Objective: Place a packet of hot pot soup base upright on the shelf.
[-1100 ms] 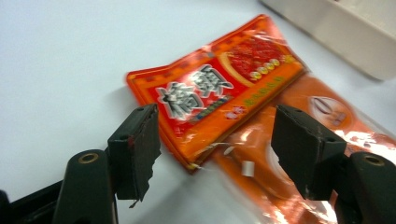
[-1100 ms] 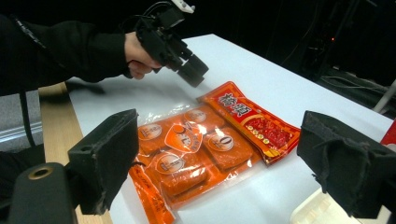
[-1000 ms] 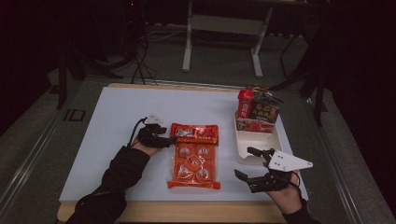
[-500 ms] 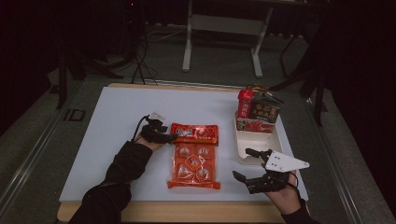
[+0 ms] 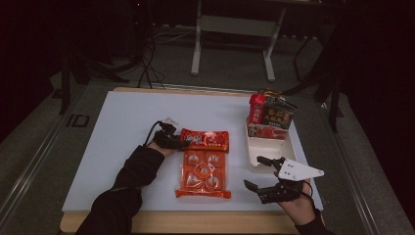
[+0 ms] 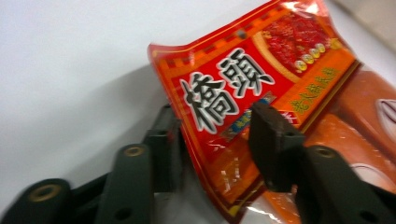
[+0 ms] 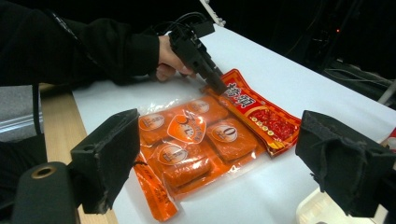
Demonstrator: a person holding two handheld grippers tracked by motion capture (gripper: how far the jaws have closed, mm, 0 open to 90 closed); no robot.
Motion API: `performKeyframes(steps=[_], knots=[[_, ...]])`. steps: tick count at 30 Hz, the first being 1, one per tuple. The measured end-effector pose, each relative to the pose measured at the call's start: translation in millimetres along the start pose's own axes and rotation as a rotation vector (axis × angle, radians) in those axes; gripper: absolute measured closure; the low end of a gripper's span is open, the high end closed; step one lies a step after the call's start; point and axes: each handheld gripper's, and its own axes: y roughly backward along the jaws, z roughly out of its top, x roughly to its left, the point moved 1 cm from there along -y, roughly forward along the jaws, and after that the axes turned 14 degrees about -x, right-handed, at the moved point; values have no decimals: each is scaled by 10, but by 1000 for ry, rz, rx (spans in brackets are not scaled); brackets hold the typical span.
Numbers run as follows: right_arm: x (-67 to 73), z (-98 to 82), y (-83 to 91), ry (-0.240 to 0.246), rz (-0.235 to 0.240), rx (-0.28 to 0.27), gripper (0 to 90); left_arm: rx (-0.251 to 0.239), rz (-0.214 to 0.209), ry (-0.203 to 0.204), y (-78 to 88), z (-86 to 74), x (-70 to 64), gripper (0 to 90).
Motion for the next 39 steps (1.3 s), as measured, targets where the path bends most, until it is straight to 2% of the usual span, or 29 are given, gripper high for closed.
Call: performKeyframes(steps=[2,6,8,9,10,13,15,21,22,23,27,28,30,33,36,39], knots=[[2,-2,-8,1,2,4,140,10,-25,2,-12,1,-4,622],[2,-2,-18,0,3,4,140,20,-32,9,-36,13,-20,654],[3,-1,-23,-1,4,3,140,30,-49,8,-56,13,-38,732],[4,-1,-25,-1,5,3,140,33,-37,18,-69,15,-57,762],[4,-3,-28,-1,5,7,141,38,-22,3,-79,15,-79,822],[-2,-9,-30,-5,7,10,141,39,24,-34,-75,31,-138,878],[-3,-8,-28,-5,6,8,142,30,47,-80,-42,53,-187,888],[-5,0,-17,-5,-2,7,142,21,80,-99,21,101,-264,892],[-10,10,-3,-5,-6,-2,142,-5,84,-116,102,139,-313,893],[-14,11,2,-6,-6,-3,142,-9,85,-117,126,150,-326,892],[-22,3,3,-15,-2,-8,142,-15,86,-114,173,172,-345,893],[-23,1,0,-16,-4,-7,142,-28,69,-132,248,208,-370,893],[-22,6,-2,-15,-8,-6,142,-51,63,-140,293,229,-403,894],[-20,12,-3,-11,-9,-8,142,-55,61,-143,316,243,-414,893],[-21,22,1,-12,-15,-17,142,-83,45,-158,413,296,-478,893],[-28,31,7,-17,-26,-23,142,-92,40,-167,469,319,-514,894]])
